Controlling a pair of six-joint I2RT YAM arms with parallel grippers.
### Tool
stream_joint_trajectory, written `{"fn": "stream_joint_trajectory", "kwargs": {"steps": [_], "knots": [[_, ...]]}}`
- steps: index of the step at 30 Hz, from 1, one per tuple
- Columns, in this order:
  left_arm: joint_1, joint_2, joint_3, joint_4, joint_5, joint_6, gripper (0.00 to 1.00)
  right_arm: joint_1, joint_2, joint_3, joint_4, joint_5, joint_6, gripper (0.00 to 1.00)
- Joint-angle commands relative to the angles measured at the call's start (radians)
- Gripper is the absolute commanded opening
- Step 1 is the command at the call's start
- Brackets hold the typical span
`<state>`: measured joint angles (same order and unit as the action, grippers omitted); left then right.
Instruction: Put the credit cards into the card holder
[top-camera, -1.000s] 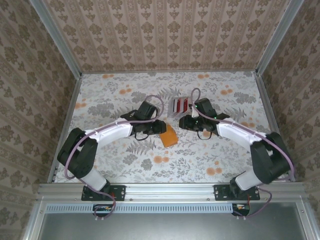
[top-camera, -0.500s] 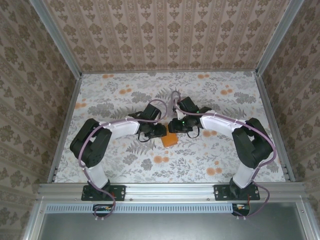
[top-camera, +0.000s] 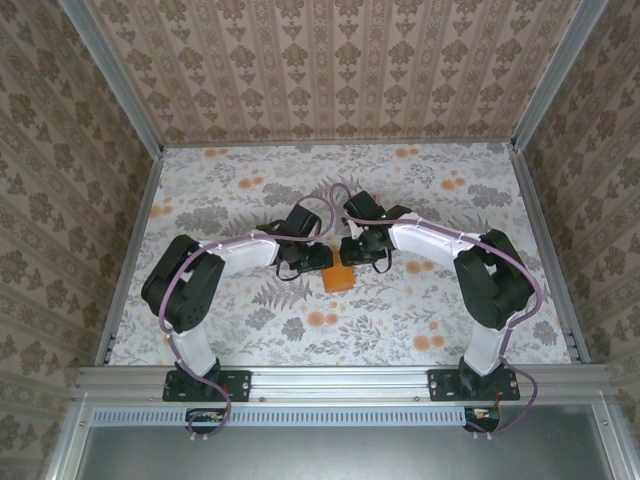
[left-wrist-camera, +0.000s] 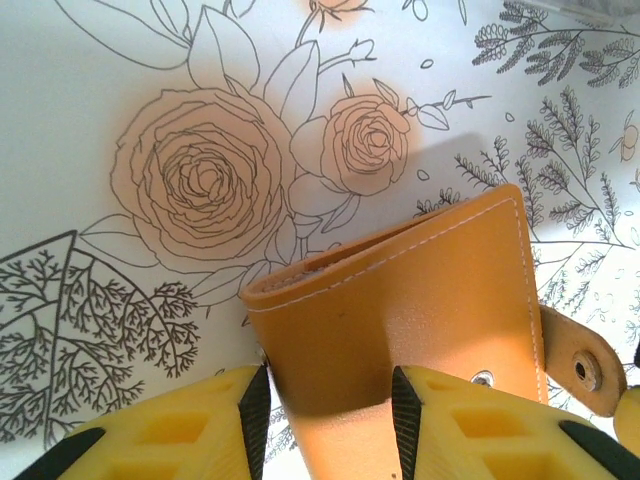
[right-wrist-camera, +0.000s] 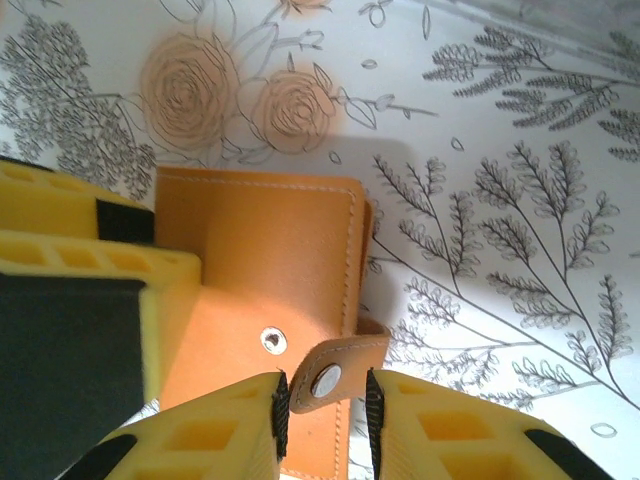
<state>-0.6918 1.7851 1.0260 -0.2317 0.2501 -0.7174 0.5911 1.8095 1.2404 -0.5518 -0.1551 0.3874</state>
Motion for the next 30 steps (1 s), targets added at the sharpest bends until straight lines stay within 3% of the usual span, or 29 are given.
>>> {"fn": "stream_joint_trajectory", "kwargs": {"steps": [1,15,30], "knots": [[0.005,-0.002,-0.006,0.011,0.015,0.013,0.40,0.013,0.009,0.033,-0.058,0.043,-0.022,0.29],[0.003,0.002,-0.009,0.016,0.019,0.010,0.40,0.032,0.049,0.066,-0.064,0.053,-0.025,0.31],[0.004,0.006,-0.014,0.023,0.023,0.010,0.40,0.032,-0.012,0.030,-0.054,0.057,-0.023,0.02]]}}
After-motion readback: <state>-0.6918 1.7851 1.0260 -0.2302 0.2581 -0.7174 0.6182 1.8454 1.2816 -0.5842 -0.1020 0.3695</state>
